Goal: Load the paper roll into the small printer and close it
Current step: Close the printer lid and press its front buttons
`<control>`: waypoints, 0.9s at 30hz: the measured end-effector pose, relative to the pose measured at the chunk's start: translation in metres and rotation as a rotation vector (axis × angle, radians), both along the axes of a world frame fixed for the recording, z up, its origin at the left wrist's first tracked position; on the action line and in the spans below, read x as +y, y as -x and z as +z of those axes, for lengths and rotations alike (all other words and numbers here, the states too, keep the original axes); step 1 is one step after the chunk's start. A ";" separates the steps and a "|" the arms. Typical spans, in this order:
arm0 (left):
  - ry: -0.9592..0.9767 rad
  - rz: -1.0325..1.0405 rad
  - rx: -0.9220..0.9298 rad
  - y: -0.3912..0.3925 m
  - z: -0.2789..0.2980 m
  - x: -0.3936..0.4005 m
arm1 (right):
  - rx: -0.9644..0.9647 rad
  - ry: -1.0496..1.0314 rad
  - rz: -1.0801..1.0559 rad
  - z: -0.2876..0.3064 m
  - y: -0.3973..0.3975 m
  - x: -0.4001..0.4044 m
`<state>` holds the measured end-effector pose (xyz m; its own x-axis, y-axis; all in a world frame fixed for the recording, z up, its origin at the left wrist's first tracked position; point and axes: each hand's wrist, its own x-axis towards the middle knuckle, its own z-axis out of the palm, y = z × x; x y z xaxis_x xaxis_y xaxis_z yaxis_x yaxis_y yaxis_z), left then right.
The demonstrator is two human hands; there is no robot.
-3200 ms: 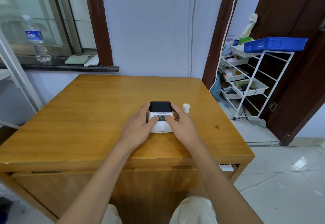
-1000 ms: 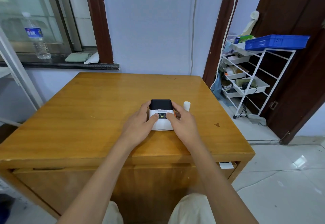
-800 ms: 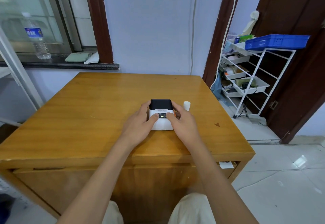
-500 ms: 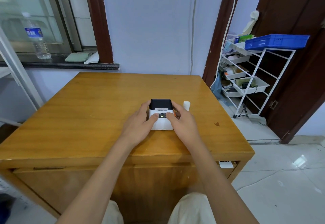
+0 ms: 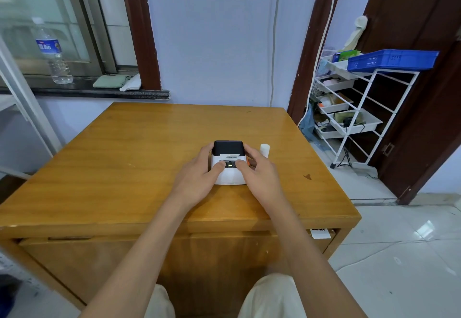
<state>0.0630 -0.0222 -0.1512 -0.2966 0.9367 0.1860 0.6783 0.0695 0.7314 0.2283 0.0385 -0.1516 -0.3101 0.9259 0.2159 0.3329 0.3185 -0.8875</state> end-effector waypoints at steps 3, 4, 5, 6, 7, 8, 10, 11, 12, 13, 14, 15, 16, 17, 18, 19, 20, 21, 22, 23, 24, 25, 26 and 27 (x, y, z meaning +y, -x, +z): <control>-0.002 -0.005 -0.014 0.001 0.000 0.000 | 0.004 0.006 -0.002 0.000 0.000 0.000; -0.002 -0.005 -0.017 0.001 0.000 0.000 | 0.007 0.010 -0.004 0.000 0.000 0.000; -0.002 -0.005 -0.015 0.001 0.000 0.000 | 0.010 0.011 -0.005 0.000 0.000 -0.001; -0.002 -0.003 -0.010 0.001 -0.001 0.001 | 0.010 0.011 -0.007 0.000 0.000 -0.001; -0.003 -0.003 -0.004 0.001 0.000 0.000 | 0.010 0.011 -0.007 0.001 0.000 -0.001; -0.004 -0.002 -0.002 0.001 0.000 0.001 | 0.009 0.011 -0.008 0.001 0.000 -0.002; -0.008 -0.005 -0.001 0.000 0.000 0.001 | 0.006 0.010 -0.005 0.001 0.000 -0.002; -0.006 -0.006 -0.002 0.000 0.000 0.000 | 0.003 0.010 -0.005 0.001 0.000 -0.002; -0.005 -0.005 -0.003 0.000 0.000 0.000 | 0.001 0.010 -0.005 0.001 0.000 -0.002; 0.000 -0.004 -0.003 0.000 0.001 0.000 | -0.001 0.011 -0.006 0.002 0.000 -0.002; -0.001 -0.003 -0.003 0.000 0.001 0.000 | -0.002 0.009 -0.005 0.002 0.000 -0.002; -0.001 -0.004 -0.003 0.000 0.001 0.000 | -0.003 0.009 -0.001 0.002 0.000 -0.002; -0.003 -0.004 -0.003 0.000 0.000 0.000 | -0.004 0.007 0.001 0.002 0.001 -0.003; -0.001 -0.007 -0.001 0.000 0.000 0.000 | -0.005 0.008 0.004 0.003 0.001 -0.003; -0.003 -0.005 0.000 0.000 0.000 0.000 | -0.004 0.008 0.002 0.003 0.001 -0.003; 0.001 -0.001 0.002 0.000 0.000 0.000 | -0.004 0.012 0.001 0.003 0.000 -0.003; 0.002 0.001 0.005 0.000 0.000 0.000 | -0.004 0.010 0.002 0.003 0.000 -0.003; 0.008 0.002 0.008 0.000 0.000 0.000 | -0.009 0.008 0.001 0.003 0.000 -0.003; 0.007 0.002 0.008 0.000 0.001 0.000 | -0.010 0.004 0.002 0.004 0.000 -0.004; 0.002 0.001 0.004 0.000 0.001 0.000 | -0.010 0.003 0.003 0.003 0.000 -0.003; -0.001 -0.001 0.000 -0.001 0.001 -0.001 | -0.010 0.001 0.002 0.003 0.000 -0.003; -0.003 -0.004 -0.004 -0.001 0.001 0.000 | -0.007 0.002 0.005 0.003 0.001 -0.003; -0.004 -0.008 -0.010 0.000 0.001 0.000 | -0.007 -0.001 0.002 0.003 0.000 -0.003; -0.001 -0.006 -0.012 0.000 0.000 0.000 | -0.008 0.002 0.000 0.002 0.000 -0.003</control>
